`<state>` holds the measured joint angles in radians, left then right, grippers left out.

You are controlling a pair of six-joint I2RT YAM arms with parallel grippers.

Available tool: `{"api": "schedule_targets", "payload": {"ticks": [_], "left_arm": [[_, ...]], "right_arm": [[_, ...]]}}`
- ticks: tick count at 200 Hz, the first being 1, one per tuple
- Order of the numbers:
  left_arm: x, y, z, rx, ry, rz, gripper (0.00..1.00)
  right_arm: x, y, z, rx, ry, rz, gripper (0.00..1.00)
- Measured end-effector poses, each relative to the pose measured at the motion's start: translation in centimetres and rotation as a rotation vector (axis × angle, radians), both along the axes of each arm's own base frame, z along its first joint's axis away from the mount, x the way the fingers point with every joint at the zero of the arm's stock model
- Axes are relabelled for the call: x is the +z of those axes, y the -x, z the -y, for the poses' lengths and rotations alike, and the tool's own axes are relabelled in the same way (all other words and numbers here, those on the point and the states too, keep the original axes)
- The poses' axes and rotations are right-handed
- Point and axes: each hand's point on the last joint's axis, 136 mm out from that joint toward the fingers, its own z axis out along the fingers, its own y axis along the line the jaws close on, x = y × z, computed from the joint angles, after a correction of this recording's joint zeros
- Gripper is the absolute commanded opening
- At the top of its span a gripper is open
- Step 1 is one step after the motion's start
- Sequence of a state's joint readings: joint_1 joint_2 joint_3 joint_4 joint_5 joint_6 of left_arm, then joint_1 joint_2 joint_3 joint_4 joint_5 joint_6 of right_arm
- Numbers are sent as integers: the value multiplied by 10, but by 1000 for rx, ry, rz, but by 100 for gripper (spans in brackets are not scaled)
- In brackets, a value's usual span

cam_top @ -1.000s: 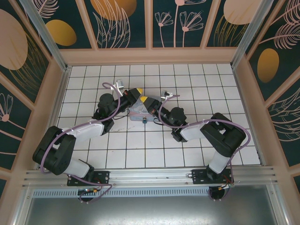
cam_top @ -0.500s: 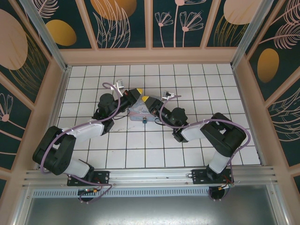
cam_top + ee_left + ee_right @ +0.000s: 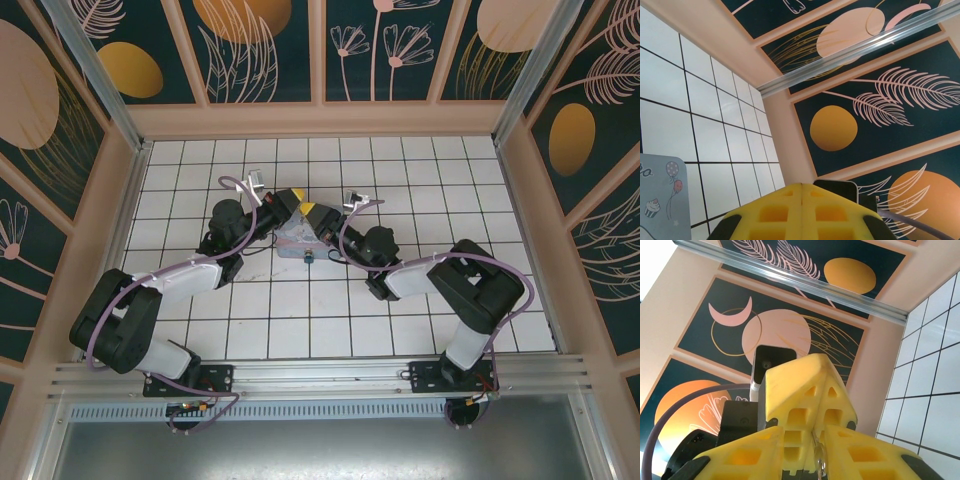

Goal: Unlock the padlock with the key

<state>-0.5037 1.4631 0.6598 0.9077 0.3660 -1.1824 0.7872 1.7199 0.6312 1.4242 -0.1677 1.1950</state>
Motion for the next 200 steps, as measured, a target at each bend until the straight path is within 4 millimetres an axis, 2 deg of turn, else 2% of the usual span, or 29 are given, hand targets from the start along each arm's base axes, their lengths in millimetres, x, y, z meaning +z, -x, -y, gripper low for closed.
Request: {"api": "schedule_targets", "payload": {"ticks": [107, 132, 162, 200], "left_arm": [[-1, 0, 0, 0, -3, 0, 0], [-1, 0, 0, 0, -4, -2, 0], [-2, 0, 0, 1, -6, -4, 0], [-2, -1, 0, 4, -6, -4, 0]], "right_arm": [[-12, 3, -4, 16, 18, -17, 19], [-12, 3, -3, 17, 16, -16, 13], [-12, 4, -3, 18, 11, -20, 0], [-12, 4, -3, 18, 9, -23, 0]]}}
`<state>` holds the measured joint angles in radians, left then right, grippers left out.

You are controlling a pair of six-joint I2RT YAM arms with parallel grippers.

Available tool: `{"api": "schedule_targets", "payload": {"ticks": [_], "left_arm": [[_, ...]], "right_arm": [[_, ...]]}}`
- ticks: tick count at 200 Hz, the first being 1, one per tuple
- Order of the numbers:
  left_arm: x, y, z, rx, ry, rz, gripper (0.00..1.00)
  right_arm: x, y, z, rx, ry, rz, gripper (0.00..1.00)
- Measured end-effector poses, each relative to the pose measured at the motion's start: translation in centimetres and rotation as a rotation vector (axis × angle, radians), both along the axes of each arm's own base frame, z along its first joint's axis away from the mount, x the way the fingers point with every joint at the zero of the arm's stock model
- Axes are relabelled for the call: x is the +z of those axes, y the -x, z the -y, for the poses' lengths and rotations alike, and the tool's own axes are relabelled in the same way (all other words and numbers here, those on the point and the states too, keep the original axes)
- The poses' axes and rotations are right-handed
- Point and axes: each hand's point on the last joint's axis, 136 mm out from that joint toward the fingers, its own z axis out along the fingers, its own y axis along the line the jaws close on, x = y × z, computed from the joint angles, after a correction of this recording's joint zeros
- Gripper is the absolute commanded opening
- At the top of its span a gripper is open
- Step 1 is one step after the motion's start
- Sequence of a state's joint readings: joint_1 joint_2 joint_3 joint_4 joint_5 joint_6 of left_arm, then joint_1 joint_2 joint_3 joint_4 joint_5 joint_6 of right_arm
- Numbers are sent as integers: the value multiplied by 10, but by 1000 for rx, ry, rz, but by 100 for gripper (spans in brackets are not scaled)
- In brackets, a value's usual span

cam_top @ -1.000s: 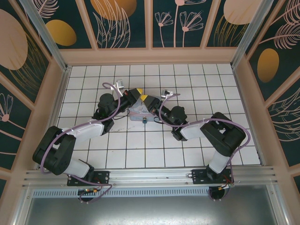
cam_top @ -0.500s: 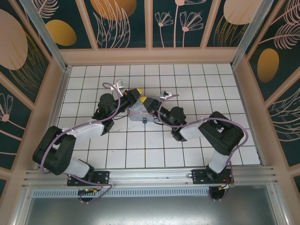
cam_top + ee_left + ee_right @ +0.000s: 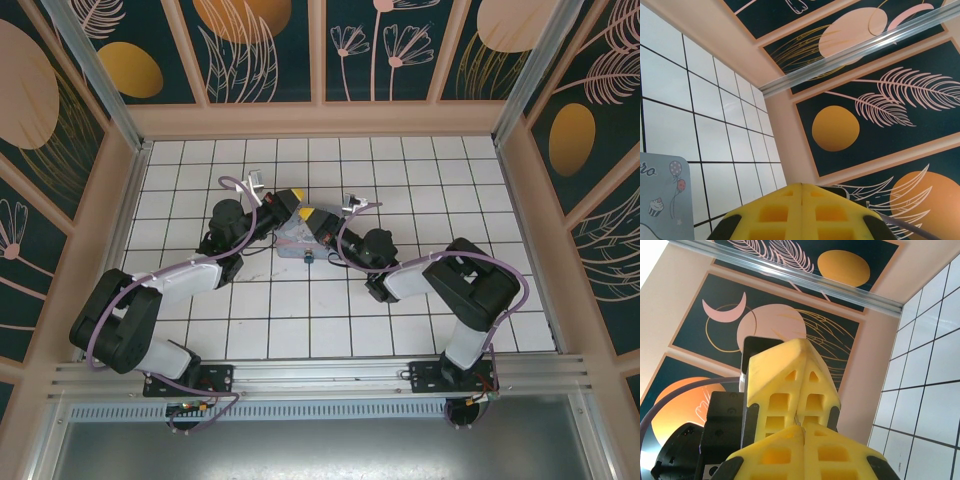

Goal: Unlock the padlock with the key

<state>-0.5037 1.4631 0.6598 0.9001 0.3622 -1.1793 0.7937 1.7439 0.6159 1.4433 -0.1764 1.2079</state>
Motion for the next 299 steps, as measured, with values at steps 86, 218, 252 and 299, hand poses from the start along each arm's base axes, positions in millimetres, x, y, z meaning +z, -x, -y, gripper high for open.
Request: {"api": "schedule_targets", "payload": {"ticks": [86, 218, 252, 299], "left_arm": [[16, 10, -16, 56, -68, 27, 98], [-97, 65, -59, 84, -387, -117, 96], [-141, 88, -46, -23, -469, -173, 95], [-164, 93, -33, -98, -532, -152, 93]], "right_arm": [[-11, 14, 20, -18, 56, 6, 0], [-51, 6, 66, -109, 298, -134, 0], [-64, -1, 60, -90, 347, -170, 0], [-87, -10, 48, -66, 390, -206, 0]]}}
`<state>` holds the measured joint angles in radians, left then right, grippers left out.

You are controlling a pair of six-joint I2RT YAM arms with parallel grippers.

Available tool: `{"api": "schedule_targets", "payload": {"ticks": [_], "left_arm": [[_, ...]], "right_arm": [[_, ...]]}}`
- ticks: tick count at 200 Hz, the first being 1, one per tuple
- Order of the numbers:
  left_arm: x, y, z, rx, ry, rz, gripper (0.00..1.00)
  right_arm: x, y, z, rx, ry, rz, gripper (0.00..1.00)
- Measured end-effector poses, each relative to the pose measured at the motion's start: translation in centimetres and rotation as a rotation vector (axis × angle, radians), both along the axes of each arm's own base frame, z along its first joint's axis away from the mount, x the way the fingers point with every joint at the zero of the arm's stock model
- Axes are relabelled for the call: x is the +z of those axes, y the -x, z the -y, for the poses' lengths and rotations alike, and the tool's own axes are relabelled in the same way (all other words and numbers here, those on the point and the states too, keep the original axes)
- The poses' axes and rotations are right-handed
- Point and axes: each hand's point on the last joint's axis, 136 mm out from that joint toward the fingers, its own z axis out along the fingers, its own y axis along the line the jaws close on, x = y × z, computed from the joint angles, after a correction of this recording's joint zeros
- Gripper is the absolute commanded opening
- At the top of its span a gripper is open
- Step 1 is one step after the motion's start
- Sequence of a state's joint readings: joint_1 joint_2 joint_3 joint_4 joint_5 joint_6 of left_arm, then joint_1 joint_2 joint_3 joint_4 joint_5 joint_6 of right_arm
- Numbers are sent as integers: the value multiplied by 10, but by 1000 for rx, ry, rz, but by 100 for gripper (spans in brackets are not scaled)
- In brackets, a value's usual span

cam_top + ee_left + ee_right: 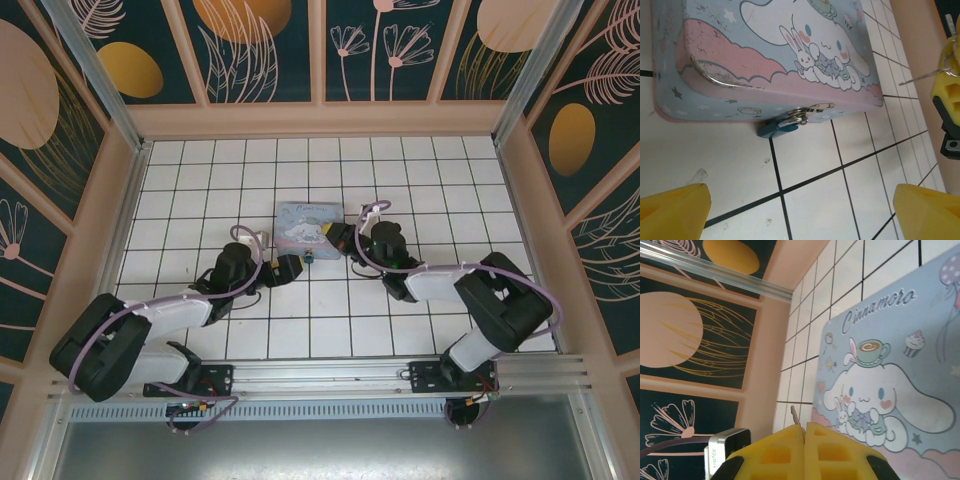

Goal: Unlock the padlock with the key

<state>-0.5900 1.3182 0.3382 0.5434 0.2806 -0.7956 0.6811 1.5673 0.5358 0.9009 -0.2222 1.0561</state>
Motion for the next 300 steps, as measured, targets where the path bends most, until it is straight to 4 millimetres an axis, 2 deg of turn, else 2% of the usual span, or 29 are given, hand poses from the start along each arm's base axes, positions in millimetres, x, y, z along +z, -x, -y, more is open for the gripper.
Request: {"api": "schedule_targets", "payload": {"ticks": [31, 58, 120, 180, 204, 228, 300], "left_arm": [[-8, 1, 5, -33, -28, 21, 92], [-13, 2, 9, -58, -43, 41, 91], [-32, -1, 15, -91, -86, 62, 87], [-27, -22, 35, -110, -109, 139, 84], [-31, -25, 42, -121, -132, 161, 83], [-38, -28, 44, -119, -160, 179, 82], [-40, -44, 49, -103, -184, 270, 80]], "right_arm": [[-26, 0, -2, 7, 35, -53, 0], [-36, -2, -3, 10, 43, -72, 0], [-34, -18, 4, -30, 12, -65, 0], [-34, -25, 12, -43, -2, -65, 0], [-34, -28, 15, -48, -5, -66, 0], [-35, -31, 18, -58, -13, -73, 0], [-37, -35, 20, -54, -25, -73, 0]]}}
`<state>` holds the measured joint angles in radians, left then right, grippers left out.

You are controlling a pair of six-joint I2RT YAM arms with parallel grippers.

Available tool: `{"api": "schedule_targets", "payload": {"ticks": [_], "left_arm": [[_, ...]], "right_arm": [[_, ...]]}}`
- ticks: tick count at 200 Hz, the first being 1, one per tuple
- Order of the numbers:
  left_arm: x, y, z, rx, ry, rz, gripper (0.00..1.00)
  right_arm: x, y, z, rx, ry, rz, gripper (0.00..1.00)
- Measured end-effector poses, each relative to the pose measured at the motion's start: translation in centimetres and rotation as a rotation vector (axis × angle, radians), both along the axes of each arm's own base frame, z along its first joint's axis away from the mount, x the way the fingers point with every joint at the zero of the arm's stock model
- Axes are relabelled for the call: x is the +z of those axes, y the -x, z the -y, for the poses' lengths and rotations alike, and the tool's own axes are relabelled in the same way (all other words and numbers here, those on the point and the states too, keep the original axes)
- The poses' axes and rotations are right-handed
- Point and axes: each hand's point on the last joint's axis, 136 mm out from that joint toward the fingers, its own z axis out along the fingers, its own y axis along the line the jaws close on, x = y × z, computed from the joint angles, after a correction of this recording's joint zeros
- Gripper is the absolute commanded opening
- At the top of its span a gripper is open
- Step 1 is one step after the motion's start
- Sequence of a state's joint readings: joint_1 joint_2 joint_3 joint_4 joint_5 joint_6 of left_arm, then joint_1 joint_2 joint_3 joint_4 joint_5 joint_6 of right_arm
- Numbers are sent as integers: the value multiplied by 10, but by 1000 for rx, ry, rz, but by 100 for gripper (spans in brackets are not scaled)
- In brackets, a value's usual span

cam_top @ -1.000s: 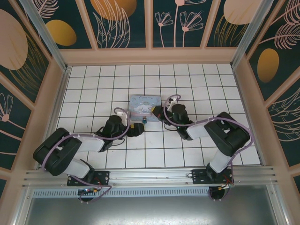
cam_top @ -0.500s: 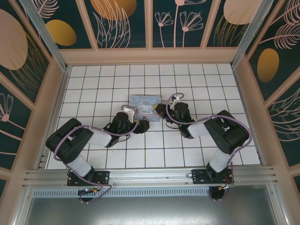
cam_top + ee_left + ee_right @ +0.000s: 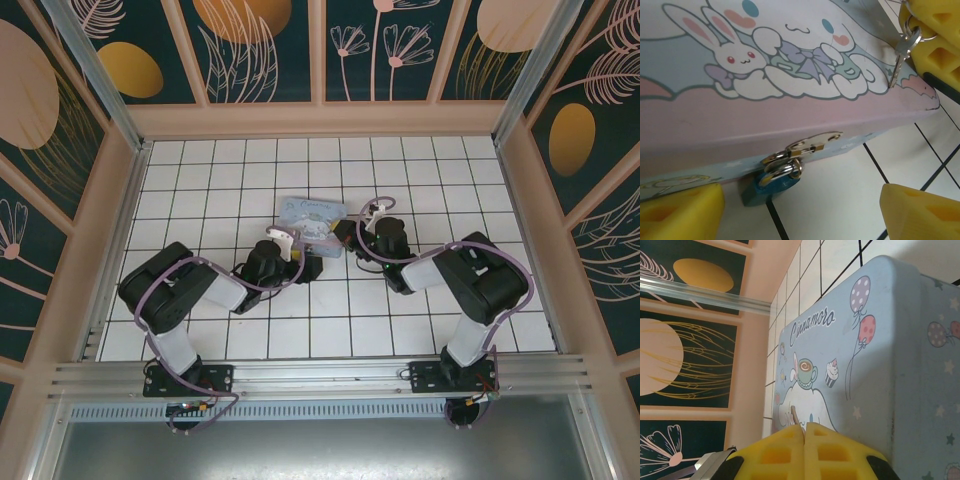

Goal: Unlock the padlock with the key

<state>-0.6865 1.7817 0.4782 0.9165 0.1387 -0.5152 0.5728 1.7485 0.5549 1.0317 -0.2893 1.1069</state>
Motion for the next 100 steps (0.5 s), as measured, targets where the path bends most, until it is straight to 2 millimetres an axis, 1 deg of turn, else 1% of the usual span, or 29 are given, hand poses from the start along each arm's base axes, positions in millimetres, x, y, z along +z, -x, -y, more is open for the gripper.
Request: {"api": "schedule_targets", "payload": {"ticks": [47, 100], "left_arm": [[1, -3, 8, -24, 26, 27, 80], [5, 6, 20, -104, 75, 17, 80]], "right_arm": [[0, -2, 1, -4, -5, 3, 0], [0, -3, 1, -2, -12, 4, 0]]}}
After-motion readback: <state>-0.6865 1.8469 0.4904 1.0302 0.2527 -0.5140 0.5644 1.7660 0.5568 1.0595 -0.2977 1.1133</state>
